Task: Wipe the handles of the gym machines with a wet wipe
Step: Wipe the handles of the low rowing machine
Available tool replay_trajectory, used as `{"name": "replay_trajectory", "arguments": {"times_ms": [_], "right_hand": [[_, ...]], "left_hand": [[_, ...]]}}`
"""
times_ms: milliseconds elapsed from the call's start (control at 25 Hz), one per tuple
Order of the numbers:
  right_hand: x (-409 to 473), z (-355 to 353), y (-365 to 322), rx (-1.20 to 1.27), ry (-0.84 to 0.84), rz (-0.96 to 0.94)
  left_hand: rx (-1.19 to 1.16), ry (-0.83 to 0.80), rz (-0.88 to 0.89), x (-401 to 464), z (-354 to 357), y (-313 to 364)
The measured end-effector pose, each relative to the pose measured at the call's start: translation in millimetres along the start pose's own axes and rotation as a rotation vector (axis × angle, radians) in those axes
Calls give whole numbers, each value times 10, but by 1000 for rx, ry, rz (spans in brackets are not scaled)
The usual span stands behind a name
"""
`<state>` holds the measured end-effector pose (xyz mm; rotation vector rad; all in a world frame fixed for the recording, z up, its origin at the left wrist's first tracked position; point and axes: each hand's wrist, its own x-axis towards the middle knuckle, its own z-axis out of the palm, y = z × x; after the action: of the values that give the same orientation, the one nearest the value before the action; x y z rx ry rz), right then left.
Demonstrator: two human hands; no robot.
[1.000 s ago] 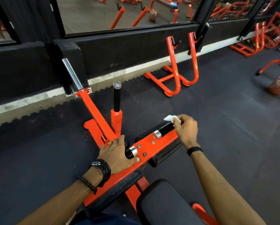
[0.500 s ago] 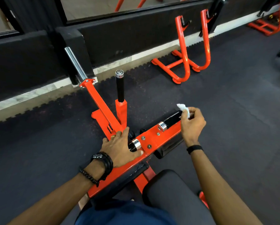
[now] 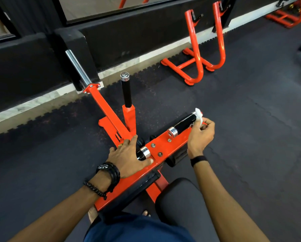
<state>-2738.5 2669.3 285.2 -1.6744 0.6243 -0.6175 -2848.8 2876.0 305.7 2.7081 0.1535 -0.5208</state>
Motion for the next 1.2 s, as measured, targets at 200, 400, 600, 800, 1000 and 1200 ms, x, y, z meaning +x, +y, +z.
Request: {"name": "replay_trajectory", "arguments": {"times_ms": [200,400,600,800,1000,1200], "right_hand": [[-765,-156,131,156,-143,130],[61,129,108,223,69,419],[-588,-157,132,430,-294,539],[-27,83,-58,490,-59,646],[-451,-125,131,494,-524,728],[84,95,224,631,-459,784]], "left_hand": [[-6,11,13,-3,21,-15],[27,83,29,-7,21,-4],[38,127,52,-36,35,-12],[28,131,61,-30,44,-27],[35,143,57,-43,43,-35],[22,138,60,-39,40,-39]]}}
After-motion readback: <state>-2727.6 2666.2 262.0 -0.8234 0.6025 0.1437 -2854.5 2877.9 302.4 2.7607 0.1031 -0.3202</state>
